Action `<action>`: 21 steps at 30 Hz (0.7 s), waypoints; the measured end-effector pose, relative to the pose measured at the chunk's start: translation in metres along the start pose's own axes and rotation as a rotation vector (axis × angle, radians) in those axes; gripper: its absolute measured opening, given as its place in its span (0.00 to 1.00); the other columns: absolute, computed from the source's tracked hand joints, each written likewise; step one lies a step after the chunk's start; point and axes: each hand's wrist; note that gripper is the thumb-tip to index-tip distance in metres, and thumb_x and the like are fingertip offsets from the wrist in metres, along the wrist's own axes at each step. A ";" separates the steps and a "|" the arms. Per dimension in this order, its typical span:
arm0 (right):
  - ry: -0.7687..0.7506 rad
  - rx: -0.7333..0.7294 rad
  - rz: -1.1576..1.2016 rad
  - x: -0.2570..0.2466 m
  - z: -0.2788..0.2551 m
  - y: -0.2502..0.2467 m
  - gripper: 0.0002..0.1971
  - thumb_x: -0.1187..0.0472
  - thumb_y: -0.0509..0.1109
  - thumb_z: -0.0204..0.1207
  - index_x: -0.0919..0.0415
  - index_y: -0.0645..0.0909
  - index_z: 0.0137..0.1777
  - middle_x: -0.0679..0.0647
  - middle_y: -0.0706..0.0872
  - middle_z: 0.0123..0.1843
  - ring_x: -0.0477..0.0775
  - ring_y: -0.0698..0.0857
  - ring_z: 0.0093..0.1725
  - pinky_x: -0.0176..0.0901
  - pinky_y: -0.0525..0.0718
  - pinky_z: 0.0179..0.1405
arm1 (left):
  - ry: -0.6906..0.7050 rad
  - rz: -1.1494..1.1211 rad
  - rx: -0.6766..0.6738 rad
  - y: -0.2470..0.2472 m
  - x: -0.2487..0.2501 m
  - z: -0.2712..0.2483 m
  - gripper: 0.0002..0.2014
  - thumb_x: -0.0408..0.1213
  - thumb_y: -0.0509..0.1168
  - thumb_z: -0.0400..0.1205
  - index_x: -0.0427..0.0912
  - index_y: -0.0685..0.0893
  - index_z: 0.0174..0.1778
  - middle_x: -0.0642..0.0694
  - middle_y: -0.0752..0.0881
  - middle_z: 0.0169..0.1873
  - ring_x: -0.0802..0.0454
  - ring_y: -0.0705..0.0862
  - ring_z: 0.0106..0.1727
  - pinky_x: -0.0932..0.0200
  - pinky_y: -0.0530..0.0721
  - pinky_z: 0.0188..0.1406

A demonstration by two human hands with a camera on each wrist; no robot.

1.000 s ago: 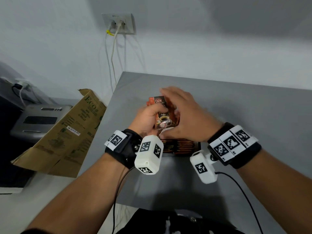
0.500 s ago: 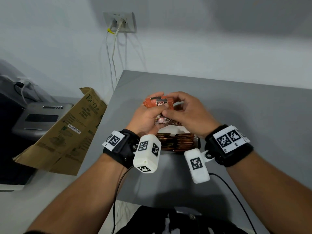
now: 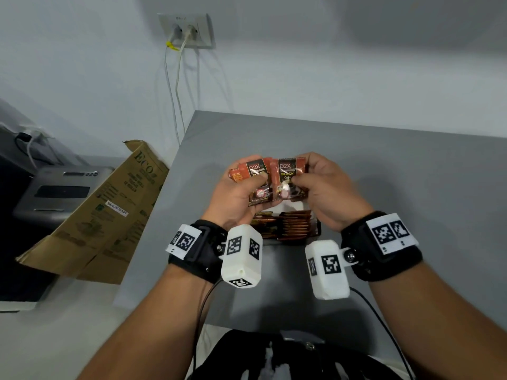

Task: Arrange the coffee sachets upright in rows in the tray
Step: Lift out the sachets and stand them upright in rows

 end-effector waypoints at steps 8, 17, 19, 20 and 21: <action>0.046 -0.028 -0.007 0.018 0.000 0.016 0.09 0.67 0.67 0.82 0.61 0.85 0.59 0.60 0.91 0.53 0.57 0.88 0.48 0.51 0.87 0.48 | -0.038 0.191 0.032 0.007 -0.010 -0.006 0.07 0.33 0.63 0.86 0.42 0.82 0.59 0.43 0.85 0.33 0.51 0.82 0.29 0.61 0.78 0.21; 0.039 0.092 0.157 0.005 -0.002 -0.006 0.14 0.75 0.60 0.84 0.61 0.80 0.62 0.63 0.89 0.53 0.59 0.85 0.47 0.49 0.84 0.42 | -0.116 -0.030 0.022 -0.010 -0.007 -0.011 0.13 0.27 0.55 0.85 0.41 0.81 0.60 0.34 0.87 0.40 0.38 0.88 0.37 0.50 0.88 0.28; 0.069 0.041 0.165 0.008 -0.006 -0.008 0.15 0.75 0.59 0.83 0.64 0.80 0.64 0.62 0.88 0.51 0.56 0.84 0.44 0.45 0.81 0.38 | -0.066 0.007 0.015 -0.011 -0.006 -0.010 0.12 0.24 0.59 0.85 0.41 0.81 0.59 0.36 0.89 0.42 0.39 0.90 0.38 0.48 0.90 0.29; 0.096 0.037 0.181 0.011 -0.007 -0.006 0.15 0.75 0.59 0.83 0.65 0.81 0.63 0.62 0.88 0.51 0.55 0.85 0.43 0.44 0.82 0.36 | -0.044 0.028 0.012 -0.010 -0.007 -0.010 0.12 0.23 0.61 0.85 0.42 0.81 0.58 0.39 0.89 0.43 0.41 0.91 0.38 0.48 0.90 0.30; 0.122 0.041 0.197 0.013 -0.009 -0.004 0.14 0.75 0.59 0.83 0.66 0.81 0.63 0.62 0.88 0.49 0.54 0.85 0.41 0.42 0.83 0.33 | -0.023 0.053 0.014 -0.009 -0.007 -0.010 0.12 0.22 0.63 0.84 0.42 0.81 0.57 0.41 0.90 0.44 0.43 0.91 0.38 0.49 0.90 0.30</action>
Point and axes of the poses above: each hand's wrist, its own z-axis towards the middle knuckle, its own y-axis out of the palm, x = y × z
